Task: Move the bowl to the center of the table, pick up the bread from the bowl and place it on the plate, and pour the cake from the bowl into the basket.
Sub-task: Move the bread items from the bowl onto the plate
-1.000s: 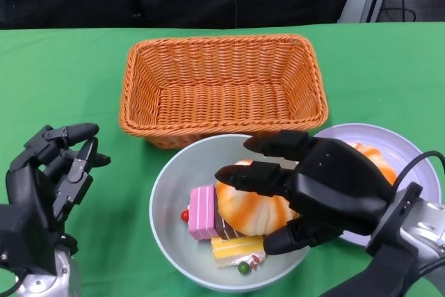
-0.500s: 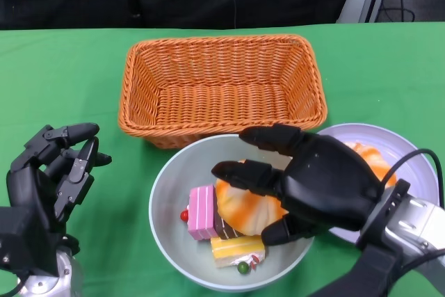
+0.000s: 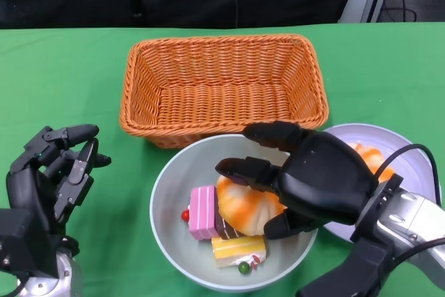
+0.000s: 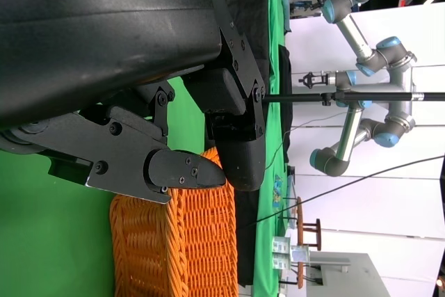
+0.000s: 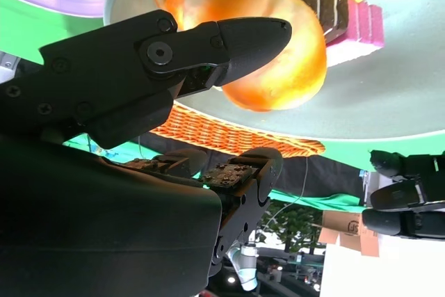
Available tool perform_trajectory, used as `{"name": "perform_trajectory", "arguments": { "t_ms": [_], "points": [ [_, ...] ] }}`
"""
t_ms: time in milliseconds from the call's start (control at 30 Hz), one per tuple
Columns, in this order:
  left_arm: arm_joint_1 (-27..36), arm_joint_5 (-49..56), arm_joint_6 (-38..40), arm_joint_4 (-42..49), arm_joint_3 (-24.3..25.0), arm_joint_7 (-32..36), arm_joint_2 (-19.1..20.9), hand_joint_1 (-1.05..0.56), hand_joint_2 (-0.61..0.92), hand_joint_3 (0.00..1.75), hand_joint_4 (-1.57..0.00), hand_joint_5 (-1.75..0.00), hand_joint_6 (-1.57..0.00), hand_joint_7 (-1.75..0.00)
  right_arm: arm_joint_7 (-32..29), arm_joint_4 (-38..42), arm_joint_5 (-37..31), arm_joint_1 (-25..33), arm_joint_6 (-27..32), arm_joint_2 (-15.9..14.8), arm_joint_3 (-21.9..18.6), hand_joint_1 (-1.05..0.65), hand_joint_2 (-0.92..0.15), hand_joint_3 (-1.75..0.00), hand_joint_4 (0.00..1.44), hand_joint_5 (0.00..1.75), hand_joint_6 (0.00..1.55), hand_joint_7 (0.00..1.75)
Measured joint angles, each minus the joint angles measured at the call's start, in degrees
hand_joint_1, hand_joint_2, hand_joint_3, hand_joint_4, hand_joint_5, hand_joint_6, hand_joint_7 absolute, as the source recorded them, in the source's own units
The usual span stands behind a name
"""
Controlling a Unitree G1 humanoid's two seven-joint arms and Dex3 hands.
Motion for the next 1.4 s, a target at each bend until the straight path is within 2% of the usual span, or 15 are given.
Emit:
{"name": "perform_trajectory", "arguments": {
  "t_ms": [300, 667, 967, 1400],
  "points": [
    [0.03, 0.15, -0.36, 0.00, -0.14, 0.20, -0.04, -0.24, 0.92, 0.28, -0.83, -1.24, -0.94, -0.79, 6.05, -1.21, 0.11, -0.01, 2.35, -0.55, 0.51, -1.05, -0.92, -0.21, 0.55, 0.02, 0.43, 0.00],
    [0.19, 0.05, -0.68, 0.00, -0.11, 0.54, -0.23, -0.24, 0.92, 0.30, -0.83, -1.22, -0.94, -0.77, 9.11, -0.83, 0.34, -1.56, 4.52, 0.14, 2.58, -1.05, -0.92, -0.19, 0.56, 0.01, 0.42, 0.00],
    [0.23, -0.19, -0.75, 0.00, -0.27, 0.52, -0.26, -0.24, 0.92, 0.28, -0.83, -1.24, -0.94, -0.77, 8.83, 6.27, 2.92, -5.63, 3.32, 1.82, 3.45, -1.00, -0.92, -0.14, 0.55, 0.01, 0.43, 0.00],
    [0.26, -0.41, -0.77, 0.00, -0.53, 0.52, -0.53, -0.22, 0.92, 0.28, -0.82, -1.25, -0.93, -0.77, 4.43, 14.62, 5.96, -8.82, -0.46, 3.18, 4.81, -0.95, -0.92, -0.11, 0.63, 0.04, 0.46, 0.01]
  ]
}}
